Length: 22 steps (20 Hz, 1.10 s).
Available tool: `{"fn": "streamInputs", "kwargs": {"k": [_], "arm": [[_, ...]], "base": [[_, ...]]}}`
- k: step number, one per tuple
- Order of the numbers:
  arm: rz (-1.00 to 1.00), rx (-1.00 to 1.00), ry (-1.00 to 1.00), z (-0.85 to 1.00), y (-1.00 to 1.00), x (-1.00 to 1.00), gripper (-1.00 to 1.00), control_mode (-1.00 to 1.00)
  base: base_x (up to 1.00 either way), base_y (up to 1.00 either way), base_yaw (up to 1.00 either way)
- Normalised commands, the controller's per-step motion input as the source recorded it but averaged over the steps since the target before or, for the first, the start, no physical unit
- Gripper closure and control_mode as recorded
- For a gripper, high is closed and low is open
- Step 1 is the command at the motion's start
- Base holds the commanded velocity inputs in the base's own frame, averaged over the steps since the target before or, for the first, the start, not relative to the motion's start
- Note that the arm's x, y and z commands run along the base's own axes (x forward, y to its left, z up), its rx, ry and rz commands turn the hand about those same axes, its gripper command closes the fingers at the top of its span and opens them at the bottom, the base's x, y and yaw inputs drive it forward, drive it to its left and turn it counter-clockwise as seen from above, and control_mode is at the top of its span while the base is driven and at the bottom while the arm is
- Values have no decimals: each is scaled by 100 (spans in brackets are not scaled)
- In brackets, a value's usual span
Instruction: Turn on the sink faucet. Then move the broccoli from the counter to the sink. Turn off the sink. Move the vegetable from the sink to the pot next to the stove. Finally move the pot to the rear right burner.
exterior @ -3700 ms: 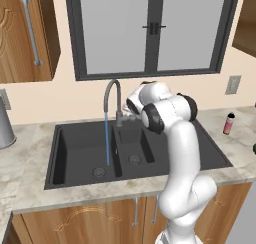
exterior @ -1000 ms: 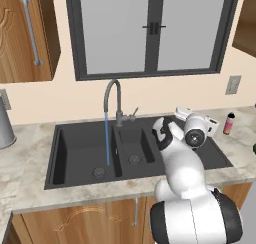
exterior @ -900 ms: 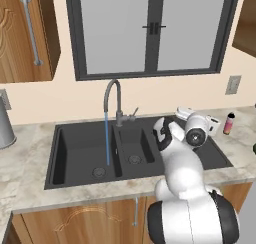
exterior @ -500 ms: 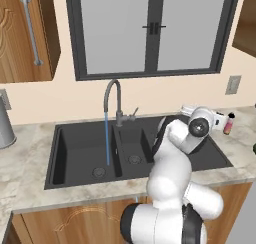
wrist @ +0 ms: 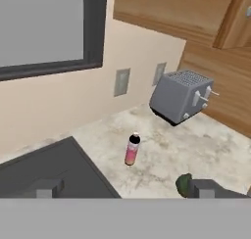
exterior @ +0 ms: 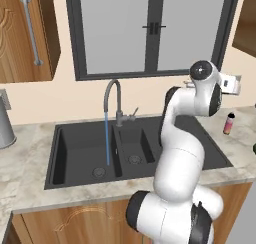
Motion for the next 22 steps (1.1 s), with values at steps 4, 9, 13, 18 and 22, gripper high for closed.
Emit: {"fn": "streamInputs", "kwargs": {"k": [4,9,13,18,22], "arm": [[-4,5,31,56,-10,-36,-100,-100],[-1,3,17,-32,-26,-43,-100,-100],[-1,2,14,-52,-28,-28,-100,-100],[0,0,12,-53,-33,-25,-100,-100],[0,-1,8,-61,-34,-16,-100,-100]], "base": [[0,0,0],[0,0,0],[0,0,0],[0,0,0],[0,0,0]]}}
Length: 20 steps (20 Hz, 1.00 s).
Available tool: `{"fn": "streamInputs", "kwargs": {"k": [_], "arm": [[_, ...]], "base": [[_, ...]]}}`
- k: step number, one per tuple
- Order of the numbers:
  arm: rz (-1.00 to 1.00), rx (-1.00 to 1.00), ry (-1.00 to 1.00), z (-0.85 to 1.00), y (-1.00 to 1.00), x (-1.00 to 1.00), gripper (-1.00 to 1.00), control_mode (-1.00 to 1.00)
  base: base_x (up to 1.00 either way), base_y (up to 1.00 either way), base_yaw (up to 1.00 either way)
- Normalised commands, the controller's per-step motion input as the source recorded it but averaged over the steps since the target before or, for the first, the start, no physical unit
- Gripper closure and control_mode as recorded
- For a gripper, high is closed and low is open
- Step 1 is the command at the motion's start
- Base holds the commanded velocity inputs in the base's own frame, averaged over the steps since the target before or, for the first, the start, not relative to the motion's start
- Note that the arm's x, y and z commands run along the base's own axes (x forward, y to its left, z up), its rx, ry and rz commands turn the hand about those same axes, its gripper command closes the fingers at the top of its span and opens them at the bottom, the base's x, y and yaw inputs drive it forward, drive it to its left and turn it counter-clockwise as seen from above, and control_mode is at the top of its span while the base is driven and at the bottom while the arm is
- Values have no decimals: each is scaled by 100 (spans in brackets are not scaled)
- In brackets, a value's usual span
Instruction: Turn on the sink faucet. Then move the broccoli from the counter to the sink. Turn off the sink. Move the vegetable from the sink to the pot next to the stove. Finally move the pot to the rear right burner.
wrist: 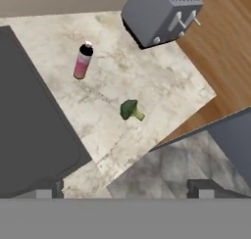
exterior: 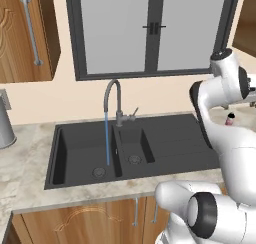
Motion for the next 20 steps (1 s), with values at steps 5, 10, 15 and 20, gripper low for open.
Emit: {"fn": "streamInputs", "kwargs": {"k": [5,10,15,20], "arm": [[0,0,7,-54,-51,-14,-100,-100],[0,5,10,-25,-68,-23,-100,-100],[0,1,12,-27,-54,-13,-100,-100],[0,3,3,-25,-41,0,-100,-100]], "base": [[0,0,0],[0,0,0],[0,0,0],[0,0,0]]}}
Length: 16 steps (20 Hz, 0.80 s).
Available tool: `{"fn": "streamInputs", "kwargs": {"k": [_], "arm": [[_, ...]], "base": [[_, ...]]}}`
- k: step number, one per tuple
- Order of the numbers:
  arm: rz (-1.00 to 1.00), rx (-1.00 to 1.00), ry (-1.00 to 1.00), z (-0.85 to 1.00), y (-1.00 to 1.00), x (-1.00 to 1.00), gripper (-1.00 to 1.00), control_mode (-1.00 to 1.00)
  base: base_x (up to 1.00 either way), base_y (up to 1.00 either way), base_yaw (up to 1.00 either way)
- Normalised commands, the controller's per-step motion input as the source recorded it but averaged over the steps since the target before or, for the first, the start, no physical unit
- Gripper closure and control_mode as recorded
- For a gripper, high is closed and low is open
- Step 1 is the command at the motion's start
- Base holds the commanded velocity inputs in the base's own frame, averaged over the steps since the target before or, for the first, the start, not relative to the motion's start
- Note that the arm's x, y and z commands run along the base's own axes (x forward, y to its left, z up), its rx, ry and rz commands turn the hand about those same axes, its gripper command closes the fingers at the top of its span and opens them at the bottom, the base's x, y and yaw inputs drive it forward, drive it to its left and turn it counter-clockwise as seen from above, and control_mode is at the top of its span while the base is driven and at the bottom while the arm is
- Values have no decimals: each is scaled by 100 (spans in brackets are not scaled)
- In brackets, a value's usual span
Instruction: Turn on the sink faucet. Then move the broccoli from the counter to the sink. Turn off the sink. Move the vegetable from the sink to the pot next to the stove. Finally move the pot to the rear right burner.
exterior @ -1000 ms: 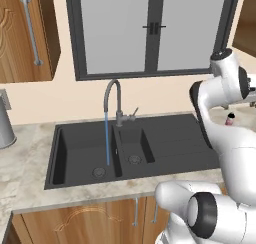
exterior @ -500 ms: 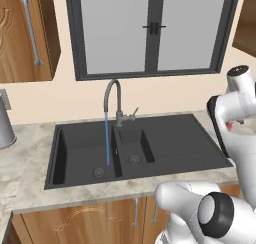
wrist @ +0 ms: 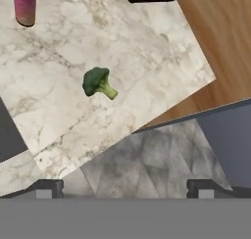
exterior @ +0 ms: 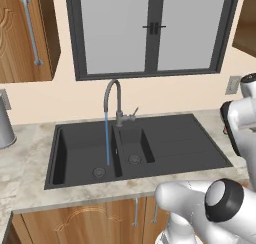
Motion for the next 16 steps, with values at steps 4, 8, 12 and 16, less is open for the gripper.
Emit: {"fn": "streamInputs", "kwargs": {"k": [4,8,12,16], "arm": [[3,1,0,-47,-44,1,-100,-100],[7,4,0,-30,-46,0,-100,-100],[13,8,0,-26,-29,1,-100,-100],[16,8,1,-18,-22,5,-100,-100]], "base": [[0,0,0],[0,0,0],[0,0,0],[0,0,0]]}}
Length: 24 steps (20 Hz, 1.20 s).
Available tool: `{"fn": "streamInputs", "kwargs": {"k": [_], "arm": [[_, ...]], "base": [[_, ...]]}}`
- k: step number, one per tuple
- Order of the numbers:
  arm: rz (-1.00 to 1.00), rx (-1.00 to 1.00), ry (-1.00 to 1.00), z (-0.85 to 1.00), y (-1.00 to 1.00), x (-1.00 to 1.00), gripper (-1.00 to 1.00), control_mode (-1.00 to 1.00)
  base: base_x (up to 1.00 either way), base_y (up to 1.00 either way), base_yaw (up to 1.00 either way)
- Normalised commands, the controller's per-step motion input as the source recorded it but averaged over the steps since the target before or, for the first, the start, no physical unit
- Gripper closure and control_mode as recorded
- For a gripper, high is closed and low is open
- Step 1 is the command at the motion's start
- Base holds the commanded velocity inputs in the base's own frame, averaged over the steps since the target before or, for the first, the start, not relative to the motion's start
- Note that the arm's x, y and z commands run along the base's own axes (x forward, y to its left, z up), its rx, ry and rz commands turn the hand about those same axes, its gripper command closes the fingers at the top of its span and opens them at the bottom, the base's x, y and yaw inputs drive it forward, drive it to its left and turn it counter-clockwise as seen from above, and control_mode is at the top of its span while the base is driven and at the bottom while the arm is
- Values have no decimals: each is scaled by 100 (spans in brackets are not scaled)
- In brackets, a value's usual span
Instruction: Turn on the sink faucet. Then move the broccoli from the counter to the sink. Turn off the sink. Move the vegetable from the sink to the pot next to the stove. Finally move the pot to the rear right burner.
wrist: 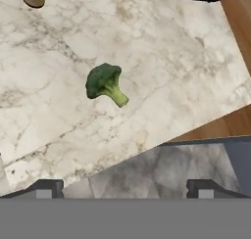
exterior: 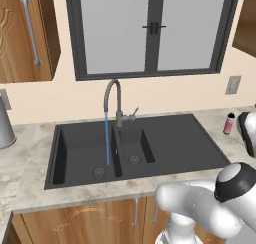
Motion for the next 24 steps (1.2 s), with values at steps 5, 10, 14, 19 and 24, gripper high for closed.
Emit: {"fn": "streamInputs", "kwargs": {"k": [5,10,14,19,24], "arm": [[14,4,2,-20,-15,12,-100,-100],[14,0,0,-35,-14,23,-100,-100],[17,0,0,-50,-16,26,-100,-100],[16,0,0,-23,-25,11,-100,-100],[11,0,2,-2,-25,2,-100,-100]], "base": [[0,0,0],[0,0,0],[0,0,0],[0,0,0],[0,0,0]]}}
